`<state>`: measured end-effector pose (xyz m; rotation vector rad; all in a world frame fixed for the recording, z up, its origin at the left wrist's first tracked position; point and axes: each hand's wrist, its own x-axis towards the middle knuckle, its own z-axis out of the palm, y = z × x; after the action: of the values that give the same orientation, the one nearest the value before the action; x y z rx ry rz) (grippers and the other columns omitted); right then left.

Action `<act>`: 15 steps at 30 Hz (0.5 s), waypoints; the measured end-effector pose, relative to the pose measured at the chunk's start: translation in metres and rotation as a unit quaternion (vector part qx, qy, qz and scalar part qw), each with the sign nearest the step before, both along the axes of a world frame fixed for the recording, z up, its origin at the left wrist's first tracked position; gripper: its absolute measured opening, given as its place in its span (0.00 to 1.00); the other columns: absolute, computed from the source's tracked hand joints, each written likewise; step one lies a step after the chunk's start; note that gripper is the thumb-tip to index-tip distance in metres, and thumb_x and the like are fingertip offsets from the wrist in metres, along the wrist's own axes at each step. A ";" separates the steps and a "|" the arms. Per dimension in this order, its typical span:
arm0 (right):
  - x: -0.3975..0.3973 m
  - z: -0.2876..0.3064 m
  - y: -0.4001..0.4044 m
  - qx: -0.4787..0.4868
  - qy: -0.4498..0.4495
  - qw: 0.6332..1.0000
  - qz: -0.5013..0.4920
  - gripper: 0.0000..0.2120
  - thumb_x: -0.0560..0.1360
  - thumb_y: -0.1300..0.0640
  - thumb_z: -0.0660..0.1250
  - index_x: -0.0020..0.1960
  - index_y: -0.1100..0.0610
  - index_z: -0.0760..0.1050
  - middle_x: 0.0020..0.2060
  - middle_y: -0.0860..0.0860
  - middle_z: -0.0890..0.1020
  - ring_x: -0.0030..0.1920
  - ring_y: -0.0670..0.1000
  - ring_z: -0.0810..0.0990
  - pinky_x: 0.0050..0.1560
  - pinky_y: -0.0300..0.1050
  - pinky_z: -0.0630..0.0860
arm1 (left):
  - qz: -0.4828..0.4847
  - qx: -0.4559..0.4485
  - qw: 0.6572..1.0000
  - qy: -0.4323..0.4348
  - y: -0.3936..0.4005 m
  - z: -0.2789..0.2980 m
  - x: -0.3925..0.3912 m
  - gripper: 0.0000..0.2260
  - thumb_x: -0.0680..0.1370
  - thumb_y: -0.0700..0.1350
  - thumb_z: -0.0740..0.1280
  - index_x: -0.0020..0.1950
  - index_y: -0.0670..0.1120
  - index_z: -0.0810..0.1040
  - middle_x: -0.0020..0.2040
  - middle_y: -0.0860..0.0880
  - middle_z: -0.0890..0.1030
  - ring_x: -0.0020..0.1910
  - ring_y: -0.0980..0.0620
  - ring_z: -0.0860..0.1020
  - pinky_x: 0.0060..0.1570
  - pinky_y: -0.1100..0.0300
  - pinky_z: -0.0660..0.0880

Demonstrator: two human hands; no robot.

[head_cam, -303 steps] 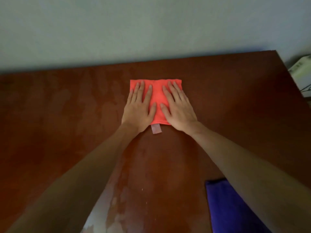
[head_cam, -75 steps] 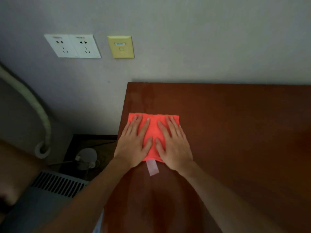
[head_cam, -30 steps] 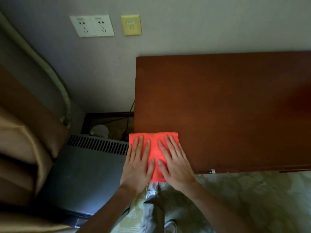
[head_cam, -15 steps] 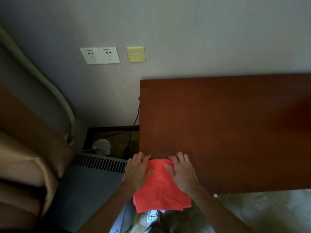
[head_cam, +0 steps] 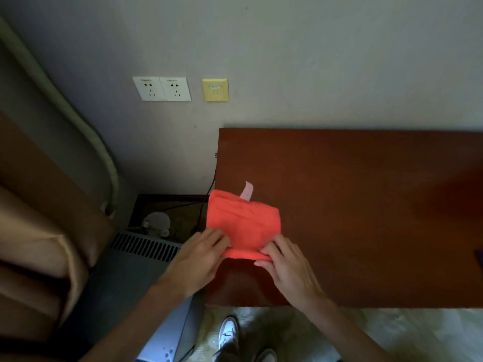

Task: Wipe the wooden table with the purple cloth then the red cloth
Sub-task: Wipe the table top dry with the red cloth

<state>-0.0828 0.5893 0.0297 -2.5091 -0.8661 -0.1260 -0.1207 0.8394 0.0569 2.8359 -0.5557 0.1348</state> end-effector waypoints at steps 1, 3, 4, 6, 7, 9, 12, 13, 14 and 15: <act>-0.008 -0.010 -0.004 -0.012 0.005 1.000 0.005 0.16 0.81 0.39 0.59 0.51 0.51 0.76 0.52 0.45 0.76 0.49 0.48 0.77 0.47 0.44 0.75 | -0.004 0.021 1.000 0.002 -0.003 -0.012 -0.009 0.06 0.78 0.48 0.67 0.54 0.51 0.77 0.52 0.51 0.78 0.49 0.49 0.75 0.44 0.55 0.71; -0.027 -0.029 -0.010 -0.055 0.040 0.997 0.023 0.18 0.83 0.36 0.56 0.51 0.48 0.76 0.52 0.44 0.75 0.50 0.47 0.77 0.47 0.44 0.75 | -0.009 0.055 0.998 0.018 -0.010 -0.036 -0.031 0.10 0.78 0.55 0.63 0.53 0.53 0.78 0.51 0.52 0.79 0.49 0.51 0.77 0.47 0.57 0.68; -0.037 -0.037 -0.012 -0.082 0.058 0.994 0.035 0.20 0.83 0.34 0.54 0.51 0.48 0.75 0.53 0.44 0.75 0.51 0.47 0.78 0.48 0.44 0.75 | 0.001 0.056 0.998 0.033 -0.014 -0.049 -0.043 0.13 0.78 0.60 0.61 0.53 0.53 0.78 0.52 0.52 0.79 0.50 0.51 0.78 0.49 0.58 0.67; -0.054 -0.050 -0.016 -0.095 0.076 0.992 0.033 0.22 0.84 0.34 0.51 0.57 0.48 0.76 0.59 0.44 0.75 0.56 0.48 0.79 0.52 0.45 0.76 | 0.054 0.008 0.997 0.061 -0.021 -0.067 -0.061 0.17 0.80 0.62 0.60 0.56 0.51 0.79 0.55 0.50 0.81 0.53 0.50 0.79 0.53 0.58 0.69; -0.056 -0.054 -0.015 -0.082 0.081 0.993 0.008 0.23 0.85 0.36 0.50 0.63 0.49 0.76 0.64 0.45 0.75 0.60 0.48 0.78 0.55 0.46 0.77 | 0.085 -0.024 0.994 0.071 -0.025 -0.074 -0.063 0.18 0.82 0.60 0.58 0.60 0.50 0.79 0.58 0.49 0.80 0.55 0.49 0.79 0.56 0.57 0.70; -0.048 -0.058 -0.006 -0.043 0.081 0.994 -0.061 0.25 0.86 0.39 0.49 0.72 0.52 0.72 0.72 0.49 0.73 0.68 0.50 0.75 0.65 0.48 0.76 | 0.144 -0.081 0.984 0.074 -0.032 -0.083 -0.055 0.20 0.85 0.56 0.55 0.71 0.49 0.74 0.68 0.50 0.75 0.65 0.50 0.76 0.64 0.55 0.72; -0.026 -0.074 0.017 0.000 0.076 0.990 -0.116 0.27 0.87 0.43 0.49 0.79 0.57 0.65 0.79 0.53 0.67 0.80 0.51 0.63 0.78 0.50 0.65 | 0.192 -0.118 0.972 0.068 -0.045 -0.100 -0.028 0.23 0.85 0.53 0.54 0.79 0.48 0.66 0.79 0.49 0.66 0.78 0.51 0.64 0.74 0.53 0.62; -0.020 -0.083 0.025 -0.002 0.087 0.989 -0.121 0.28 0.87 0.43 0.49 0.80 0.58 0.63 0.80 0.53 0.64 0.82 0.51 0.59 0.79 0.52 0.63 | 0.198 -0.113 0.971 0.072 -0.049 -0.107 -0.019 0.24 0.85 0.53 0.53 0.80 0.48 0.63 0.80 0.48 0.63 0.80 0.50 0.61 0.76 0.52 0.59; -0.017 -0.092 0.032 -0.013 0.094 0.988 -0.124 0.28 0.87 0.43 0.48 0.81 0.58 0.61 0.81 0.54 0.62 0.83 0.51 0.56 0.80 0.54 0.62 | 0.194 -0.096 0.973 0.078 -0.052 -0.115 -0.014 0.25 0.85 0.53 0.52 0.81 0.48 0.61 0.82 0.47 0.60 0.81 0.49 0.58 0.77 0.50 0.56; -0.018 -0.102 0.036 -0.028 0.096 0.987 -0.125 0.29 0.87 0.43 0.47 0.82 0.59 0.59 0.82 0.54 0.60 0.83 0.51 0.54 0.80 0.56 0.61 | 0.184 -0.071 0.977 0.083 -0.055 -0.123 -0.012 0.25 0.86 0.53 0.50 0.82 0.47 0.58 0.83 0.46 0.57 0.82 0.48 0.55 0.78 0.48 0.54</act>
<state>-0.1008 0.6253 -0.0727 -2.6216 -0.4830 0.0594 -0.1325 0.7843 -0.0657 2.7445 0.0184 0.0028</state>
